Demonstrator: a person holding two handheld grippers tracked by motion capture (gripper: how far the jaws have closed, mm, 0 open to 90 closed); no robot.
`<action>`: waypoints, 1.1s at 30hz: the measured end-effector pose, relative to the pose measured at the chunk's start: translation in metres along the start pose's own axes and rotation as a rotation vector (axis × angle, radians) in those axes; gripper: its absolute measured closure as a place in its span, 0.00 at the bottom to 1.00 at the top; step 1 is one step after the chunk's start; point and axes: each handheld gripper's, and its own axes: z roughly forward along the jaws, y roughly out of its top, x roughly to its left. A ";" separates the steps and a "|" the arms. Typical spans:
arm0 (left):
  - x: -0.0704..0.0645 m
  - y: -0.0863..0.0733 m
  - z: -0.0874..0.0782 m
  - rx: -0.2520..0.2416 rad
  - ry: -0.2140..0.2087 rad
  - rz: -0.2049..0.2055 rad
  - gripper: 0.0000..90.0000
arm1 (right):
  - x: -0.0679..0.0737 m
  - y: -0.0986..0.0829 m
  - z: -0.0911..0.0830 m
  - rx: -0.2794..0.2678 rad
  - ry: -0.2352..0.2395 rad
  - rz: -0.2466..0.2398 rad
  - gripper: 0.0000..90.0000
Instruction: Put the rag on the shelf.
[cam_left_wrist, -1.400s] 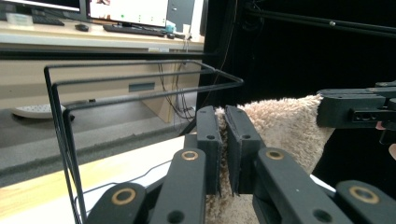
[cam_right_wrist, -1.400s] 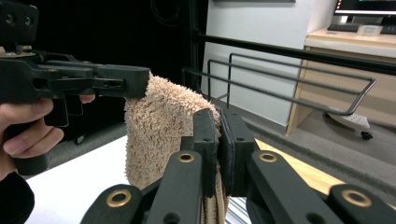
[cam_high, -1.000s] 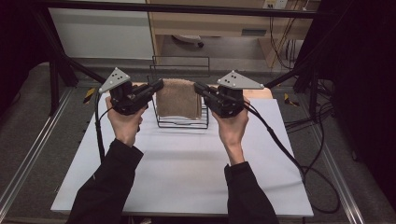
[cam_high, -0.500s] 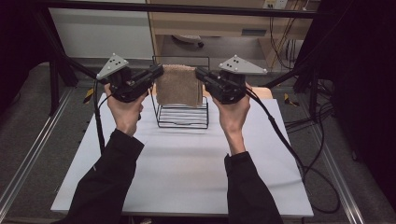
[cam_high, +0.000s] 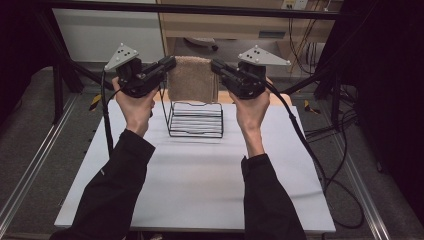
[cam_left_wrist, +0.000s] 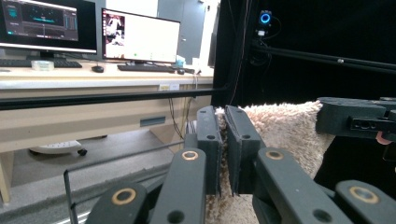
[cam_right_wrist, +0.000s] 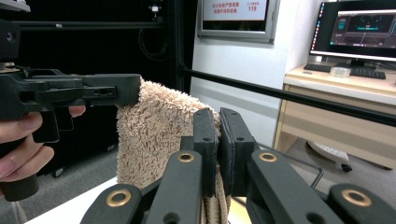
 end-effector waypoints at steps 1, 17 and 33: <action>0.000 0.002 0.001 -0.002 0.003 0.003 0.94 | -0.001 0.002 0.001 -0.004 0.001 0.000 0.96; 0.011 0.020 0.008 -0.026 0.018 -0.002 0.94 | -0.005 0.023 0.015 -0.018 -0.006 -0.020 0.96; 0.019 0.032 0.029 -0.021 0.027 -0.002 0.94 | -0.022 0.033 0.030 -0.021 -0.037 -0.020 0.96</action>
